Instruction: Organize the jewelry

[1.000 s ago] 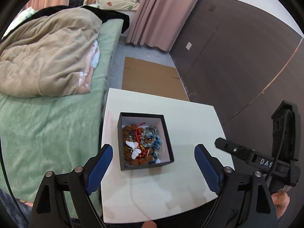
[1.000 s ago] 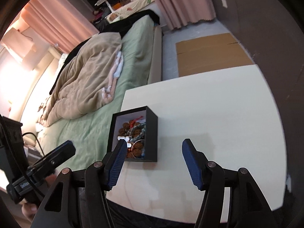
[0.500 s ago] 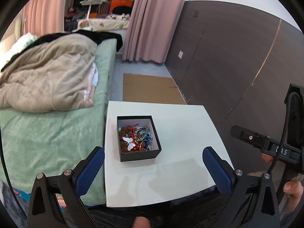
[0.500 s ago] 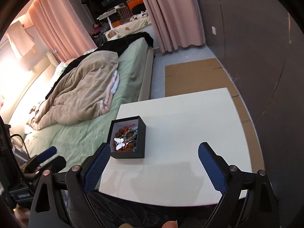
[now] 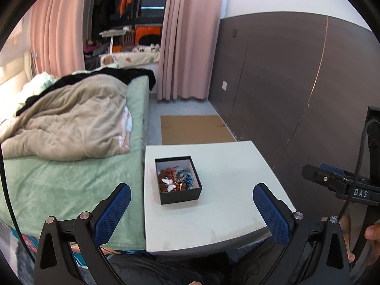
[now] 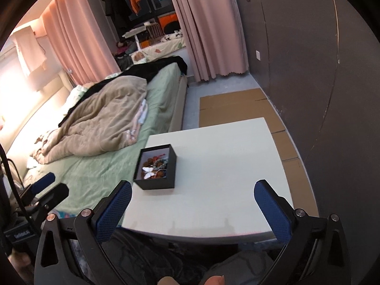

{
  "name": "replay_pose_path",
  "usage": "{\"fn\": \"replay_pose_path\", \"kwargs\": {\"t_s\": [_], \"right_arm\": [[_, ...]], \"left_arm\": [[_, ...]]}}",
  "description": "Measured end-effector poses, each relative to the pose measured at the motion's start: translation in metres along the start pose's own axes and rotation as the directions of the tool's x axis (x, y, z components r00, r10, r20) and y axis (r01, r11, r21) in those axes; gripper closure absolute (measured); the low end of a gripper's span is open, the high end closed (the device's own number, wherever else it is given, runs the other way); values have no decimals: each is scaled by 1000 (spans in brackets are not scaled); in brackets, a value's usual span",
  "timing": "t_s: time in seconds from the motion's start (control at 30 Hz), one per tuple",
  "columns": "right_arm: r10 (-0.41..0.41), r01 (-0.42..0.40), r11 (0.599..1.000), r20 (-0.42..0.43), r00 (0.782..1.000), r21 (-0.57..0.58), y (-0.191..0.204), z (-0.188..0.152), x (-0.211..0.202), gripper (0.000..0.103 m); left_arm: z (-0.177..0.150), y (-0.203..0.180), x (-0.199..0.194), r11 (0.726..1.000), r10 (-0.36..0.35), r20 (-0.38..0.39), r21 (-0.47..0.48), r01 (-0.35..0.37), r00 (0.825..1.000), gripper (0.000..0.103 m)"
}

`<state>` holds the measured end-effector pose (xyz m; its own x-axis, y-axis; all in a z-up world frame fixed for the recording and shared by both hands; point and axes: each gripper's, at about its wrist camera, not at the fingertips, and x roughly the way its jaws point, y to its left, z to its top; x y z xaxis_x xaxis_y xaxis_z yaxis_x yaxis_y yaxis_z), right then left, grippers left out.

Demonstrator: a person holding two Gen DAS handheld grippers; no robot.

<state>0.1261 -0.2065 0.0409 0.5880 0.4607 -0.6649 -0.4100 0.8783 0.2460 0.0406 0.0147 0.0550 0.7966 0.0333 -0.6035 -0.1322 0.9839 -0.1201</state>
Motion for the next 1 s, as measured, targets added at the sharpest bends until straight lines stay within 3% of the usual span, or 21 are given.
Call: {"fn": "replay_pose_path", "kwargs": {"t_s": [0.67,1.0], "right_arm": [[-30,43,996,163,986,-81,34,-42,-63,0],[-42,53,997,166,985,-64,33,-46,-61,0]], "left_arm": [[-30,-1,-45,999,-21,97,28,18,995,0],[-34,6,-50,1000,-24,110,0,24,994,1]]}}
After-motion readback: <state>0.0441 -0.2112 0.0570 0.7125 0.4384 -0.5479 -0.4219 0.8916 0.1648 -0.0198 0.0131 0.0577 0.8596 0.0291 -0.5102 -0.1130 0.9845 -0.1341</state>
